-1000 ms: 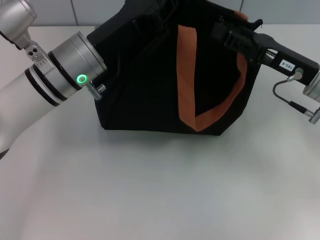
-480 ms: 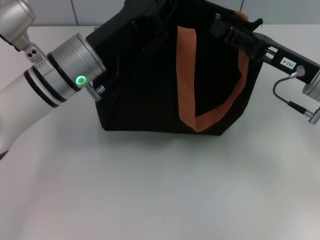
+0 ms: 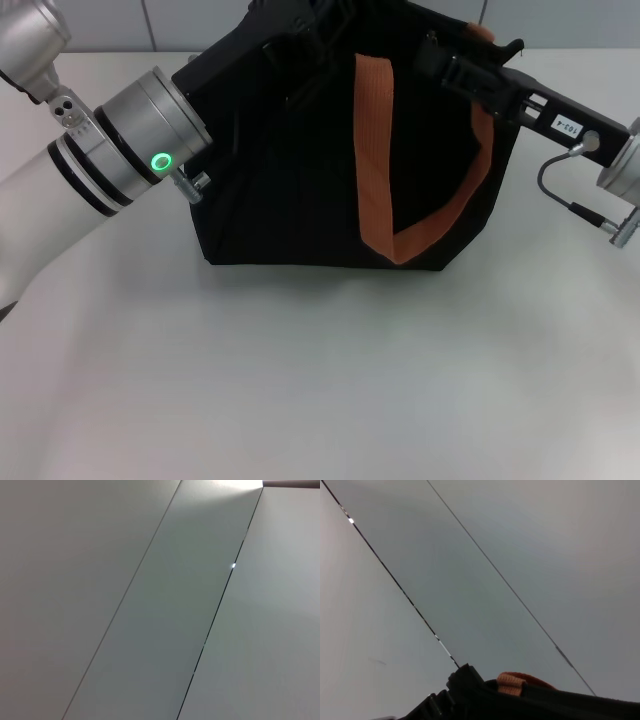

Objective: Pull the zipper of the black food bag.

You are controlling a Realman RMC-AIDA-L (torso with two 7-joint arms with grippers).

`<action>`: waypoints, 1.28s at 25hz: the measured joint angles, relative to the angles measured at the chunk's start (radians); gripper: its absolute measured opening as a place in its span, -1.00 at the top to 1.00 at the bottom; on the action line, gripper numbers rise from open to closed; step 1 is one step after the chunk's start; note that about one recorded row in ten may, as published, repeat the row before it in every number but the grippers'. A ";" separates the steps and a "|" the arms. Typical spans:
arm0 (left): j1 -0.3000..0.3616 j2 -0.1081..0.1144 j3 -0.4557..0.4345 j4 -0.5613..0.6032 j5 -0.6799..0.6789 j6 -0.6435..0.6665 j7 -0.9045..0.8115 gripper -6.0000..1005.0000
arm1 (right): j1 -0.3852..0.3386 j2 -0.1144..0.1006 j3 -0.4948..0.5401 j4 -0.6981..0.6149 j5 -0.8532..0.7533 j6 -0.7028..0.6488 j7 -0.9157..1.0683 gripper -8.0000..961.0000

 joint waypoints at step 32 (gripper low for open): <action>0.000 0.000 0.000 -0.009 -0.003 -0.002 0.007 0.87 | 0.007 0.000 0.009 0.018 0.000 -0.002 0.002 0.47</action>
